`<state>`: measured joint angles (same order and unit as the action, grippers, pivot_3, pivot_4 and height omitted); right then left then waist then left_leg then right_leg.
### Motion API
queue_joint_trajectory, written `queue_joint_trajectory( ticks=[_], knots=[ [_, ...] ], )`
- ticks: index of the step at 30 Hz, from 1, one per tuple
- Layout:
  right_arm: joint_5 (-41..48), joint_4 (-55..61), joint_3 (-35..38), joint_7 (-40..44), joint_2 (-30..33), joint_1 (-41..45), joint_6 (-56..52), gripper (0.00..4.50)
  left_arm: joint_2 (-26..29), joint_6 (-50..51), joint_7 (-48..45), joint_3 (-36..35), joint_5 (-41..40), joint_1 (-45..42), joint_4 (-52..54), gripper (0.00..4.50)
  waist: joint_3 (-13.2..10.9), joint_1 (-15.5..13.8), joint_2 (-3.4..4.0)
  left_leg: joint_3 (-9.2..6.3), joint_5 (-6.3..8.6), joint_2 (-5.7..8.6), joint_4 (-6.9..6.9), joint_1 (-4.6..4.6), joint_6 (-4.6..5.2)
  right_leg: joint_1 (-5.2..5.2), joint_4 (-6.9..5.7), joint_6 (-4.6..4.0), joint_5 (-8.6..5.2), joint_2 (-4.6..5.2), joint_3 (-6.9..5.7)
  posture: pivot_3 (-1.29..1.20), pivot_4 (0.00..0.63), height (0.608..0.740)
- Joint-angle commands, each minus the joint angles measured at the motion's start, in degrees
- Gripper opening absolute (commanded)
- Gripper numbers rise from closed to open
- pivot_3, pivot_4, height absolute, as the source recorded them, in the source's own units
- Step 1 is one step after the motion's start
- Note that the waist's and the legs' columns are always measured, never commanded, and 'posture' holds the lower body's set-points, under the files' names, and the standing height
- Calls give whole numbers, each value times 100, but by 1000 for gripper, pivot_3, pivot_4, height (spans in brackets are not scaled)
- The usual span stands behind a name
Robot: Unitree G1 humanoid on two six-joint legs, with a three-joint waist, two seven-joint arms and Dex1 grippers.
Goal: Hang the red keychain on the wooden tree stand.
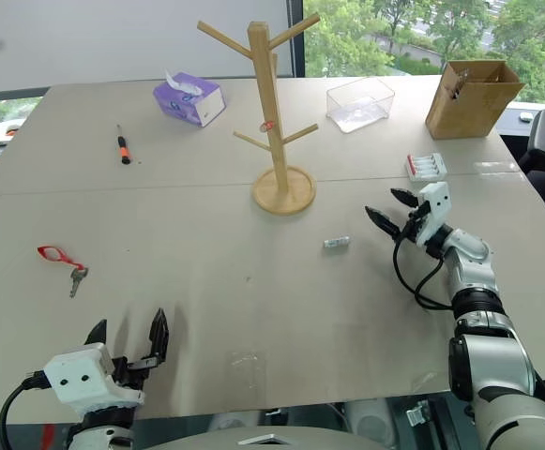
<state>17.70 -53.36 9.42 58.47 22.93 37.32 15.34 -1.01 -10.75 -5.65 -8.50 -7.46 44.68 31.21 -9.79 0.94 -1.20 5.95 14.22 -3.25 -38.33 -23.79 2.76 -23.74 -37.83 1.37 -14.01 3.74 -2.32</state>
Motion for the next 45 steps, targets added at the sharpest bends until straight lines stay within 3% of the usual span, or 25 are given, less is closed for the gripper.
queue_joint_trajectory(
  ticks=[1,24,28,30,37,45],
  knots=[
    [13,90,80,28,26,155,97,4500,0,-82,59,-27,68,-35,76,4365,0,0,0,0,0,0,0,0,0,0,0,0,0,0,0,0,150,740],
    [45,235,85,168,59,164,26,4500,219,-70,-261,191,-30,-343,102,4365,0,-1,0,1,0,0,0,0,0,0,0,7,4,0,0,0,150,740],
    [246,1163,-229,1245,279,-160,-597,4500,941,-351,-1294,937,-99,-520,309,4365,-1,-19,4,1,0,0,0,-1,0,-1,-1,7,4,0,-1,0,150,740],
    [343,1791,-404,1733,513,-373,-1009,4500,1410,-394,-1946,1111,-551,-594,257,4365,-1,-31,6,-1,0,-1,0,-2,0,-1,-2,6,4,1,-4,0,150,740],
    [585,4178,-925,2527,1499,-1051,-2331,4500,2912,-640,-3790,1030,-1213,-1488,-545,4365,2,-38,41,-11,0,-5,0,-1,-1,-3,-5,-4,-2,5,-21,0,150,740],
    [9,4264,-1593,2642,1810,-607,-2341,4500,3225,-883,-4866,1313,-1337,-2571,-1582,4365,6,-27,42,-2,0,0,-2,-1,-1,-2,-3,10,6,6,-16,0,150,740]
  ],
)
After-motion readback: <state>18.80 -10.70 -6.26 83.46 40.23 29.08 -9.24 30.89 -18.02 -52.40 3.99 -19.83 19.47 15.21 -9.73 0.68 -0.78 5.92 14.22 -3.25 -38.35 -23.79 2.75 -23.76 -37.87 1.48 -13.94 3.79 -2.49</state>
